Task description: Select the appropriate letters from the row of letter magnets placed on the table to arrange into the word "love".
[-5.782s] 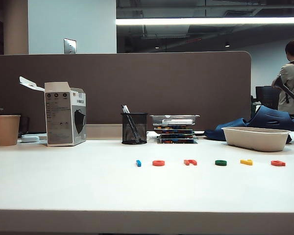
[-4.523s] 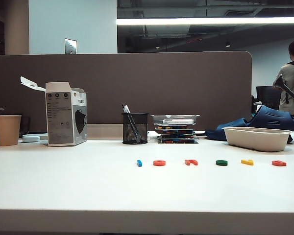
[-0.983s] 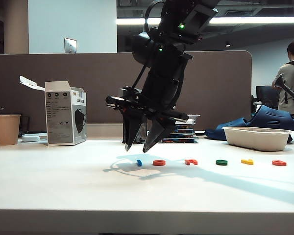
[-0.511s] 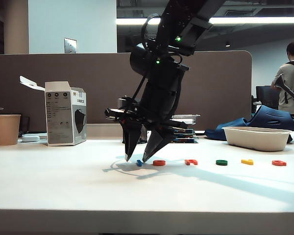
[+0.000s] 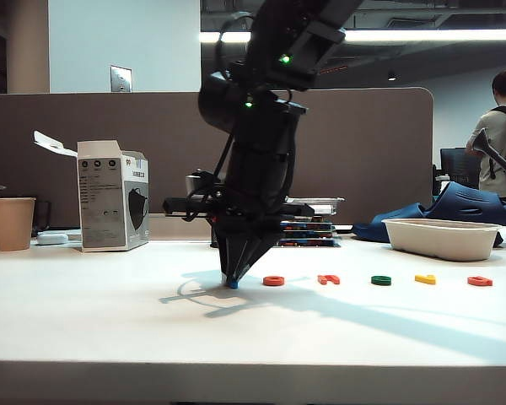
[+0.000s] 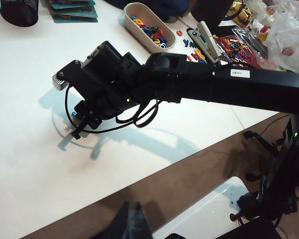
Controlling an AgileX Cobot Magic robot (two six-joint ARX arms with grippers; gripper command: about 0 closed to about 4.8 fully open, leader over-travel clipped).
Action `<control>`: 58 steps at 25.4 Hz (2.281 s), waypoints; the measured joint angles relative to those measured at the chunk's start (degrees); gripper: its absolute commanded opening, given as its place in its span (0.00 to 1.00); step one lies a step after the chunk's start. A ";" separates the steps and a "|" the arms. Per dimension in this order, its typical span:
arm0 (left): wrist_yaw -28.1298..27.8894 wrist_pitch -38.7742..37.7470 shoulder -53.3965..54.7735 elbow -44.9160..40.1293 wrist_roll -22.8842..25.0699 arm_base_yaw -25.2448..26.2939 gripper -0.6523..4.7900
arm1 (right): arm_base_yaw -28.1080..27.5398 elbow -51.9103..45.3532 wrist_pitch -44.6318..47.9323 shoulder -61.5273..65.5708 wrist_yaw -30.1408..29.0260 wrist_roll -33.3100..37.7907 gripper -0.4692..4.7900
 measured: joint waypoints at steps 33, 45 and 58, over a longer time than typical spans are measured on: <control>0.00 0.00 -0.02 0.00 0.15 0.00 0.11 | 4.52 0.74 -19.23 -0.90 -1.31 24.87 0.31; 0.04 0.00 0.00 0.00 0.15 0.00 0.11 | 4.68 0.44 -20.57 -1.86 -1.90 24.68 0.31; 0.17 -0.31 -0.02 0.00 0.15 0.00 0.11 | 2.27 -0.70 -19.82 -6.21 -2.14 23.54 0.31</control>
